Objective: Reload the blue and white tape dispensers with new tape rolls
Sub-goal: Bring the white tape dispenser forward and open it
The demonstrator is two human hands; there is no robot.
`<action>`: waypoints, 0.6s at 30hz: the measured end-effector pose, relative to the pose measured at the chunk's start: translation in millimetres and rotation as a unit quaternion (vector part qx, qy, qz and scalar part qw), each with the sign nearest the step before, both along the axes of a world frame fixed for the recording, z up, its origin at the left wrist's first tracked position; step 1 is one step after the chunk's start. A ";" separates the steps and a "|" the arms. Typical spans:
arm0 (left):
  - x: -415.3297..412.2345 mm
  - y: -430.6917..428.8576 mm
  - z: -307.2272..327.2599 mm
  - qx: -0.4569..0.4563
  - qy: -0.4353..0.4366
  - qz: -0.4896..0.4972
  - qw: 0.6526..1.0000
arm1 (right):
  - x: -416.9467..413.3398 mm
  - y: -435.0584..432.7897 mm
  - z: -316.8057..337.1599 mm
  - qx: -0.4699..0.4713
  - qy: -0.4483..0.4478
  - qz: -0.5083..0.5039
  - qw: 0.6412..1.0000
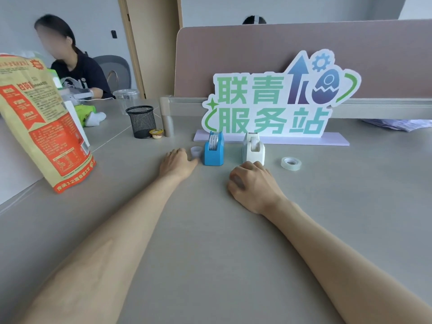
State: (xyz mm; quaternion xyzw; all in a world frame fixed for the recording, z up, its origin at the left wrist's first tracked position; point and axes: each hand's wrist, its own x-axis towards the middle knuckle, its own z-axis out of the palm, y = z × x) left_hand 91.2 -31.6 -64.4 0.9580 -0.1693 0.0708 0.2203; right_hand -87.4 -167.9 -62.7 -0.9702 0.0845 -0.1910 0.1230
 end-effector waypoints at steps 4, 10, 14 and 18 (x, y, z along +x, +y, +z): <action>-34.6 17.3 -1.2 -0.005 -0.003 -0.030 1.000 | -5.7 2.3 4.2 0.002 0.004 0.000 1.000; -94.7 22.1 -6.4 -0.032 -0.039 -0.156 0.987 | -22.6 -1.2 7.4 0.055 -0.044 -0.028 0.997; -93.6 -2.2 -3.1 -0.053 0.033 -0.202 0.977 | -25.1 -11.3 11.5 0.232 -0.149 -0.088 0.957; -81.0 -37.2 -3.5 -0.105 0.109 -0.218 0.964 | -12.6 -22.1 12.5 0.311 -0.125 -0.108 0.936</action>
